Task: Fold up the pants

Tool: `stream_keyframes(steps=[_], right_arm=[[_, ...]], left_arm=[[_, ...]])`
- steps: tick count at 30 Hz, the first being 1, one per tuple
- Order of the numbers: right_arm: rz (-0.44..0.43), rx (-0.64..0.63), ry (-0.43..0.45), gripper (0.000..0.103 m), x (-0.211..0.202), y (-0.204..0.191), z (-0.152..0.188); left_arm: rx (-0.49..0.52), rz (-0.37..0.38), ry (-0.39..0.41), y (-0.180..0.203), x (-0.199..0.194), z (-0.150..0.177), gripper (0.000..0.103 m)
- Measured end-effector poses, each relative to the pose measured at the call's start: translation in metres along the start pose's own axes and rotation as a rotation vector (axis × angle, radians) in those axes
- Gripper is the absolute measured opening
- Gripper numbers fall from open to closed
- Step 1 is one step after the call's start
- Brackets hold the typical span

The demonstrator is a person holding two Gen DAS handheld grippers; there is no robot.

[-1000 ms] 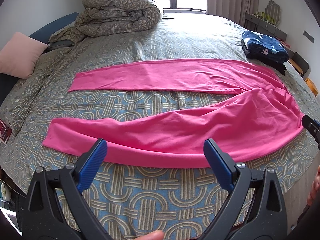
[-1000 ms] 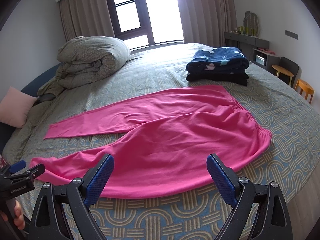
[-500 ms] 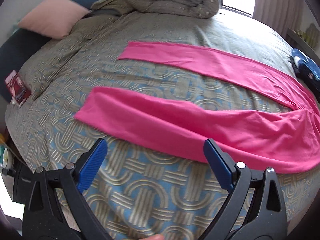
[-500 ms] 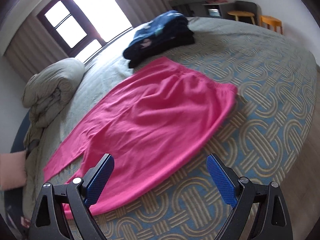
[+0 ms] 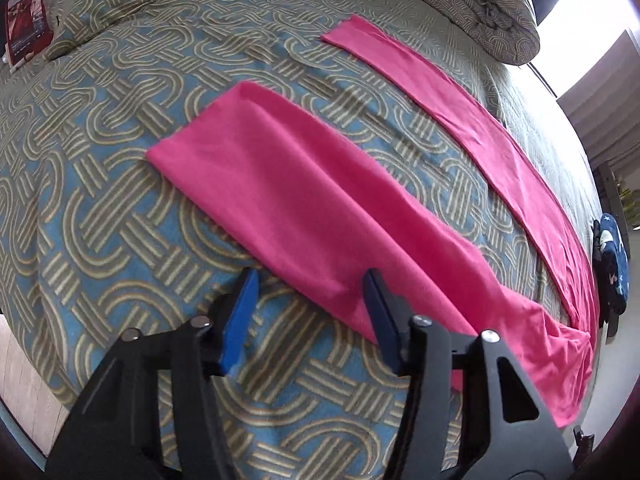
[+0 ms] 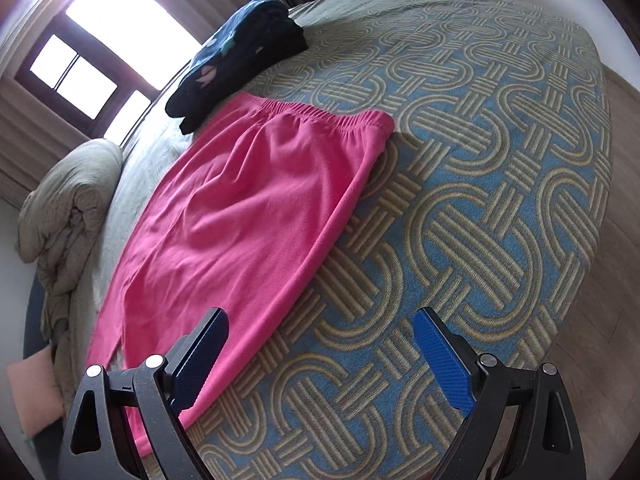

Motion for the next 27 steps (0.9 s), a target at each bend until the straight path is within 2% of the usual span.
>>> stream_keyframes(steps=[1, 4, 7, 9, 14, 17, 18, 19, 20, 27], right_arm=[[-0.009, 0.007, 0.002, 0.091, -0.001, 0.001, 0.0], [-0.067, 0.052, -0.011, 0.08, 0.0, 0.006, -0.001], [-0.156, 0.115, -0.039, 0.068, 0.006, 0.009, -0.002], [-0.2, 0.142, -0.045, 0.067, 0.01, 0.007, -0.004], [-0.209, 0.167, -0.022, 0.067, 0.023, -0.002, -0.014], [-0.208, 0.158, -0.01, 0.063, 0.031, -0.012, -0.023], [-0.198, 0.146, -0.012, 0.043, 0.034, -0.015, -0.025], [-0.186, 0.123, -0.022, 0.012, 0.038, -0.018, -0.027], [-0.165, 0.105, -0.046, 0.004, 0.043, -0.02, -0.027], [-0.2, 0.105, -0.03, 0.003, 0.038, -0.022, -0.029]], left_arm=[[-0.014, 0.015, -0.007, -0.001, 0.001, -0.003, 0.035], [-0.072, 0.077, -0.034, -0.006, 0.01, -0.012, 0.014], [-0.112, 0.108, -0.038, -0.011, 0.015, -0.013, 0.012], [-0.109, 0.113, -0.033, -0.01, 0.016, -0.013, 0.012], [-0.117, 0.125, -0.026, -0.009, 0.019, -0.015, 0.012], [-0.132, 0.129, -0.022, -0.014, 0.018, -0.016, 0.006], [-0.141, 0.136, -0.021, -0.015, 0.018, -0.016, 0.004], [-0.15, 0.146, -0.017, -0.016, 0.018, -0.016, 0.003], [-0.155, 0.156, -0.012, -0.017, 0.017, -0.016, 0.003], [-0.157, 0.203, 0.054, -0.012, 0.0, -0.022, 0.002]])
Point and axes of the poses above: each gripper's, at about its wrist camera, not at the fingertips, and x roughly the way its jaws point, y to its right, z to its underside, the point moved 3 cm from there along x, roughly the way its jaws point
